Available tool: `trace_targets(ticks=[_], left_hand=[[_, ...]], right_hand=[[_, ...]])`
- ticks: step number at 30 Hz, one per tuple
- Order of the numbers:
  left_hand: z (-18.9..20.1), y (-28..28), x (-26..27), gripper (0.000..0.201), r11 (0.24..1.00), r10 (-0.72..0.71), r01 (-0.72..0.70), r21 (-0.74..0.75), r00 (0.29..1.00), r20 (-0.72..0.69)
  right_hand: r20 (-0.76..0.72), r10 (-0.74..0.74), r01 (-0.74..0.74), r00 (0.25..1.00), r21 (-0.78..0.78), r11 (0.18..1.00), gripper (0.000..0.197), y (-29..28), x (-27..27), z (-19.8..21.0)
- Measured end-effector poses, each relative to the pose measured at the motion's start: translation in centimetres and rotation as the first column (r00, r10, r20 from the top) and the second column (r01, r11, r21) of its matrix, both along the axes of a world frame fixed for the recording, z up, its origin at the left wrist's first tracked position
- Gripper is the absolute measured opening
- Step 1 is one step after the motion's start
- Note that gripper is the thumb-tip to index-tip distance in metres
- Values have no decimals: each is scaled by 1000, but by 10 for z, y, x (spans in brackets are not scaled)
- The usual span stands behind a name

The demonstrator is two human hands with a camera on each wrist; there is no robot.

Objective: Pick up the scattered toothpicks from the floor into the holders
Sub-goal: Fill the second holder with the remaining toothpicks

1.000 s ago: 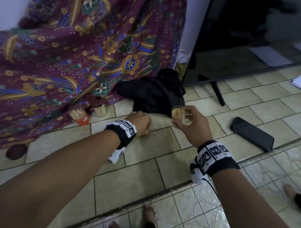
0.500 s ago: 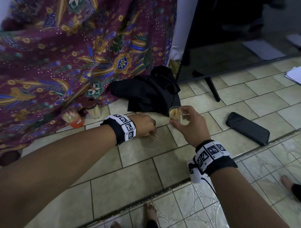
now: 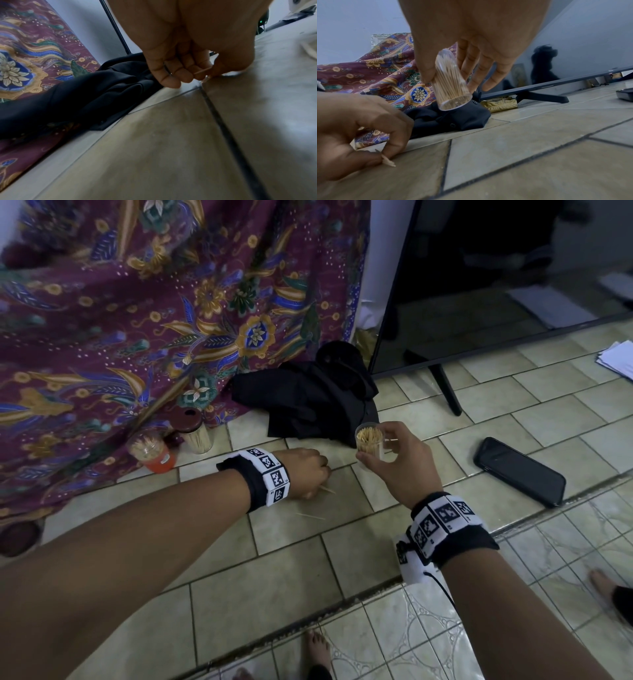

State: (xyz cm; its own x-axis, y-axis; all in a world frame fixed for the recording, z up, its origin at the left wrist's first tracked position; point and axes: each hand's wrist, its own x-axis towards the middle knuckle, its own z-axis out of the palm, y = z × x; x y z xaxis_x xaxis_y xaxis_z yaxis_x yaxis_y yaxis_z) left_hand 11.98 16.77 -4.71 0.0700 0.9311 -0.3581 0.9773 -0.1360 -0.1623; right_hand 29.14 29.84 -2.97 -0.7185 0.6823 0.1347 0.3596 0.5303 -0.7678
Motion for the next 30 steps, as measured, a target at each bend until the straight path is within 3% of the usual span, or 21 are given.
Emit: trace_targets(ticks=[7,12,16,21,30], left_hand=[[11,4,2,27,981,168,-157,-114,982,86],[34,-3,-10,12,936,343,-347,-58,860,378],[60,-11,-22,6,879,311,-460,125,753,580],[113,-13,-32,8,839,245,-516,171,639,729],[132,3,-22,8,909,283,-393,138,826,487]], right_hand=[[-7,-3,3,1000,8,1000,44,0,5,0],[4,-3,3,1000,5,1000,45,0,7,0],[5,5,-5,1000,4,1000,47,-2,4,3],[-4,37,-37,999,1,999,47,-9,-7,4],[-58,132,-131,990,19,991,49,-32,-34,7]])
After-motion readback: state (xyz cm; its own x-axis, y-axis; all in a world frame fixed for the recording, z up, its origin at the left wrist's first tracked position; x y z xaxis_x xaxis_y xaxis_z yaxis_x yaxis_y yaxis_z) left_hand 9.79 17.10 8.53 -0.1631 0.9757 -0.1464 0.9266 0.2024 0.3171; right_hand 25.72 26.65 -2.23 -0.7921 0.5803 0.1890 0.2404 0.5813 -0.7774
